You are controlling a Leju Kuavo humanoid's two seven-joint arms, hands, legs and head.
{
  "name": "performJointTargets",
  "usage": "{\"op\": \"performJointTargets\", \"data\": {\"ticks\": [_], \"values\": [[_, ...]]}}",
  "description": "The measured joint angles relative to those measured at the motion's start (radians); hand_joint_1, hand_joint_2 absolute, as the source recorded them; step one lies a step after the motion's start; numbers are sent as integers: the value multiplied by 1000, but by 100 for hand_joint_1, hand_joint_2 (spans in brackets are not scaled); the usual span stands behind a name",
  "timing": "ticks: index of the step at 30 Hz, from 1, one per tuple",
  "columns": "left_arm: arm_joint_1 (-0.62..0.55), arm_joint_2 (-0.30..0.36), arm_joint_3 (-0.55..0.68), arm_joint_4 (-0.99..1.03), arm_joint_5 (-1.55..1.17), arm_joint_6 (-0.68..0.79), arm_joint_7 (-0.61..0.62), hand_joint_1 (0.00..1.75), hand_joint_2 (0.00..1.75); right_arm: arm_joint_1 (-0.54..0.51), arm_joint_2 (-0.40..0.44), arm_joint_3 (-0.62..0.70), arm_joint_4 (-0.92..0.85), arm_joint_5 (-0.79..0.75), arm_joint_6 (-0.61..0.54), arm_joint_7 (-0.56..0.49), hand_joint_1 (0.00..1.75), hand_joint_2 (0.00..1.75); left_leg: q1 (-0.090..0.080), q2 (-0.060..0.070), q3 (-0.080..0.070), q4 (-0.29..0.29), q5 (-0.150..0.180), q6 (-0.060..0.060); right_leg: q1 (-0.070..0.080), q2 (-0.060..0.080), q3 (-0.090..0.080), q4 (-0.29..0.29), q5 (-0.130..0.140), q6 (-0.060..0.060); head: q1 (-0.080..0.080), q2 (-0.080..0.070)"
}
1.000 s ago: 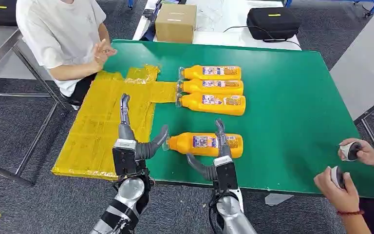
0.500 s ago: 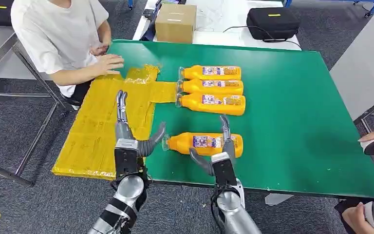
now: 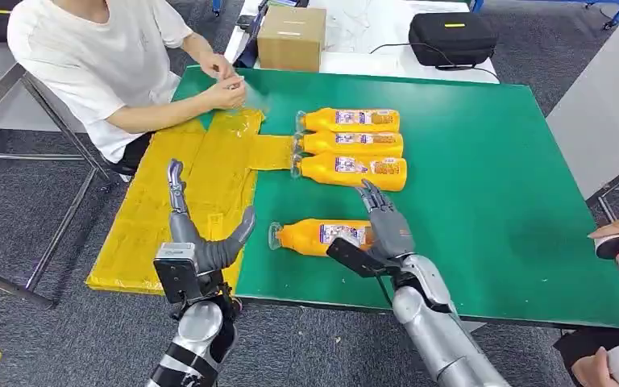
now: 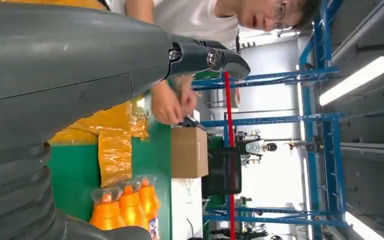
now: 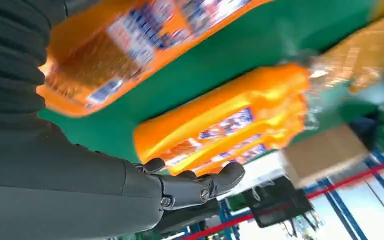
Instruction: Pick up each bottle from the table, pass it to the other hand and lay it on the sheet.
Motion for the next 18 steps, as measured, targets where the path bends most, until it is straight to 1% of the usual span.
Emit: {"op": "performJointTargets", "data": {"ticks": [5,10,13,18], "values": [[1,0,0,0,-3,3,0,0,175,-60,-24,8,54,45,67,53,0,175,0,0,0,0,0,0,0,0,0,0,0,0,0,0],[1,0,7,5,-12,8,0,0,175,-99,-34,19,99,64,88,78,0,175,0,0,0,0,0,0,0,0,0,0,0,0,0,0],[1,0,10,12,-17,10,0,0,175,-124,-39,25,120,94,111,116,0,175,0,1,1,0,0,0,0,0,0,0,0,0,0,0],[0,0,13,34,-20,-1,0,0,175,-158,-40,32,164,79,157,138,0,175,0,0,2,0,1,1,0,0,2,0,0,0,0,0]]}}
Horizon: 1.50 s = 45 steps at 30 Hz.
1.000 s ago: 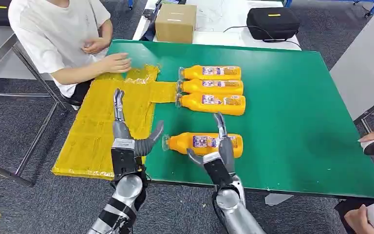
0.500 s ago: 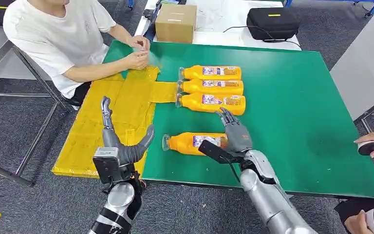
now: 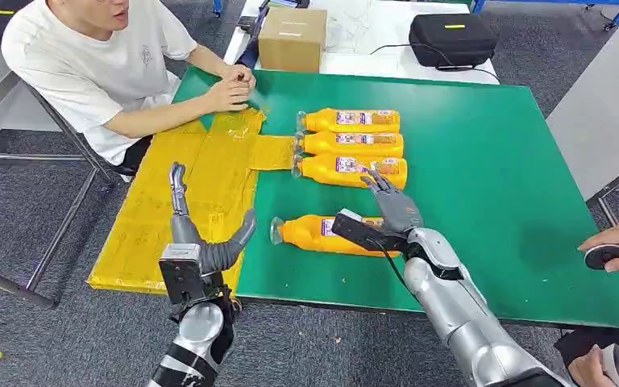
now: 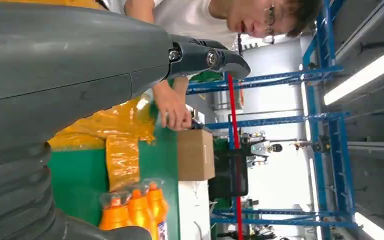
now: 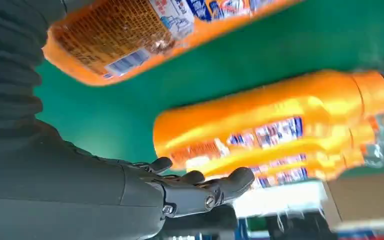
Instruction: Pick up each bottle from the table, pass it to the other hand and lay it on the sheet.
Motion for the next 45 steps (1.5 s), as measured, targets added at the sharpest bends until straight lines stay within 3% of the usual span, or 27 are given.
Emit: {"op": "performJointTargets", "data": {"ticks": [22,23,24,25,45], "values": [[-15,0,2,111,-46,-10,0,0,175,-21,3,26,155,-59,107,-13,0,175,0,1,0,0,1,0,0,1,0,0,2,2,0,0],[-15,0,2,114,-48,-9,0,0,175,-24,3,29,159,-59,107,-13,7,175,0,1,0,0,1,0,0,1,0,0,2,1,0,0],[-16,0,2,117,-50,-8,0,0,175,-27,3,35,164,-58,107,-11,141,175,0,1,0,0,1,0,0,1,0,0,2,1,0,0],[-17,0,3,120,-51,-5,0,0,175,-30,3,38,167,-58,106,-8,175,175,0,1,1,0,1,0,0,1,0,0,2,1,0,0],[-25,0,19,141,-45,-11,0,0,175,-50,0,49,225,-119,113,7,175,175,0,1,2,0,1,0,0,1,1,0,2,1,0,0]]}}
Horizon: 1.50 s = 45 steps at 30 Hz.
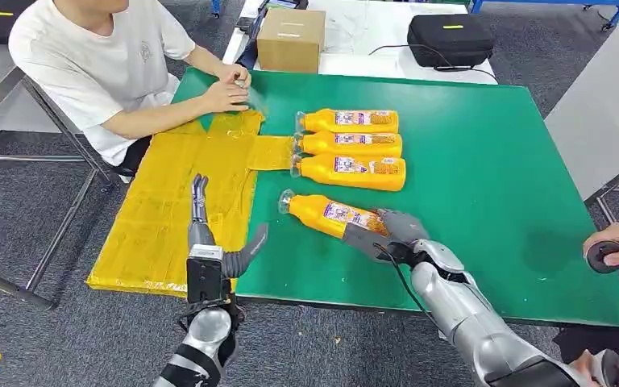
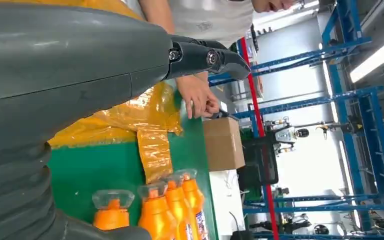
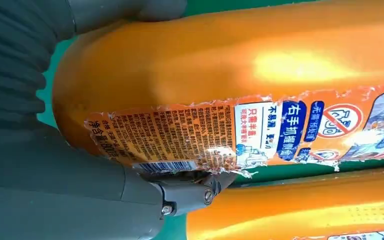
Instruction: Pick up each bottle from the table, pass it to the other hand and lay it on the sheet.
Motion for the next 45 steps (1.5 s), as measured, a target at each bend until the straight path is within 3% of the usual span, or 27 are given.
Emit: {"op": "performJointTargets", "data": {"ticks": [9,13,17,24,29,37,39,43,45], "values": [[-10,0,10,0,15,0,0,0,175,6,5,-15,13,-77,-13,-50,175,175,0,1,2,0,0,0,0,0,1,0,0,0,0,0],[-9,0,16,0,69,-49,0,0,175,36,11,-50,7,-194,-12,-151,175,175,0,1,4,0,0,0,0,0,3,0,0,0,0,0],[-4,-2,31,-1,201,-198,45,0,175,108,29,-105,-50,-338,5,-253,175,175,1,0,3,0,0,0,0,0,4,0,0,0,0,0],[89,2,47,-97,528,-532,250,0,175,344,115,-263,-360,-658,-23,-273,175,175,1,-1,-3,0,0,0,1,0,-2,0,-1,-1,0,0],[148,12,46,-155,534,-594,265,0,175,443,137,-309,-502,-691,-28,-281,175,175,0,-1,-4,-1,-1,0,0,0,-3,0,-2,0,0,0],[168,14,45,-185,544,-633,283,0,175,481,149,-337,-578,-703,-30,-294,175,175,0,-1,-4,0,0,0,0,0,-3,0,-1,0,0,0],[177,18,38,-186,573,-713,306,0,175,495,154,-340,-596,-713,-37,-310,175,175,0,-1,-4,0,0,0,0,0,-3,0,-1,0,0,0],[208,42,-5,-181,668,-1049,333,0,175,532,169,-337,-647,-717,0,-344,175,175,0,-1,-4,-1,-1,-1,0,0,-3,0,-2,0,0,0],[213,48,-16,-170,672,-1126,332,0,175,536,177,-323,-658,-698,37,-347,175,175,0,-1,-4,-1,-2,-1,0,0,-3,0,-2,-1,0,0]]}}
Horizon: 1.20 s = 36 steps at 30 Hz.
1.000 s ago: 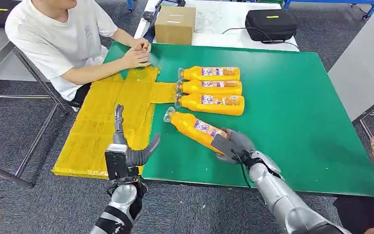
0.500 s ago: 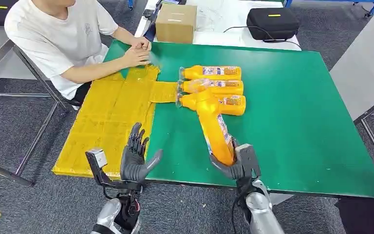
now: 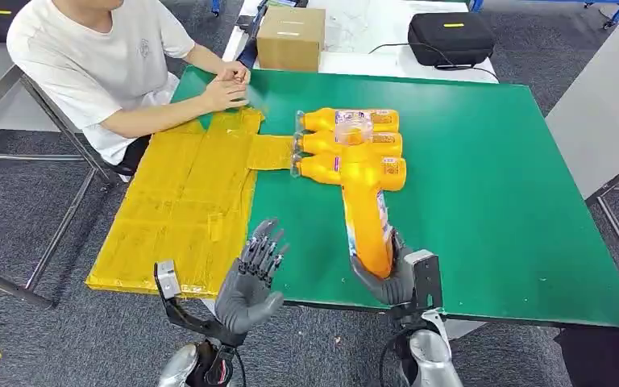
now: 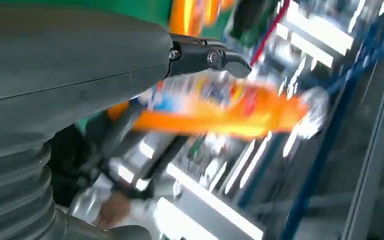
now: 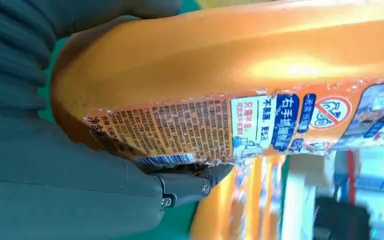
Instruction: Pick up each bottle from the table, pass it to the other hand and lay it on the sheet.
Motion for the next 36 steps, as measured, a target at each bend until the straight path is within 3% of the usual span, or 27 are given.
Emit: {"op": "performJointTargets", "data": {"ticks": [4,10,16,26,27,28,29,30,31,32,33,36], "values": [[-1,4,-15,13,-78,7,-24,0,175,-1,14,89,-1,123,31,-3,175,175,0,0,0,0,0,0,0,0,0,0,0,0,0,0],[-14,3,1,2,-141,103,-35,0,175,-12,36,252,4,281,-30,-43,175,175,1,0,0,0,1,-1,0,0,0,0,0,0,0,0],[-32,-1,18,0,-172,138,-29,0,175,-52,34,379,22,319,-30,-57,175,175,1,0,0,0,1,-1,0,0,0,0,0,0,0,0],[-33,-1,29,-20,-192,176,-48,0,175,-84,29,453,37,340,-73,-64,175,175,1,0,0,0,1,-1,0,0,-1,0,0,0,0,0],[-32,-1,31,-24,-184,172,-44,162,175,-87,27,458,37,340,-73,-63,175,175,1,1,0,0,1,-1,0,0,-1,0,0,0,0,0],[-30,-1,32,-28,-172,165,-39,175,175,-91,24,462,39,341,-73,-61,175,175,1,0,0,0,1,-1,0,0,-1,0,0,0,0,0],[-28,-1,36,-33,-161,155,-34,175,175,-94,22,465,42,341,-71,-59,175,175,1,0,0,0,1,-1,0,0,-1,0,0,0,0,0],[-27,-1,40,-38,-143,140,-27,175,175,-98,19,468,48,340,-69,-57,131,175,1,0,0,0,1,-1,0,0,-1,0,0,0,0,0],[-26,-1,46,-39,-124,125,-16,175,175,-103,17,469,58,339,-65,-55,40,175,1,0,0,0,1,-1,0,0,-1,0,0,0,0,0],[-23,-1,51,-40,-104,107,-10,175,175,-106,15,471,67,338,-60,-55,40,175,1,1,0,0,1,-1,0,0,-1,0,0,0,0,0],[-21,-1,57,-40,-87,94,-8,175,175,-109,14,474,74,336,-54,-55,0,175,1,1,0,0,1,-1,0,0,-1,0,0,0,0,0],[-13,-1,82,-41,-29,47,-6,175,175,-112,10,486,91,332,-40,-55,0,175,1,1,0,0,1,-1,0,0,-2,0,0,0,0,0]]}}
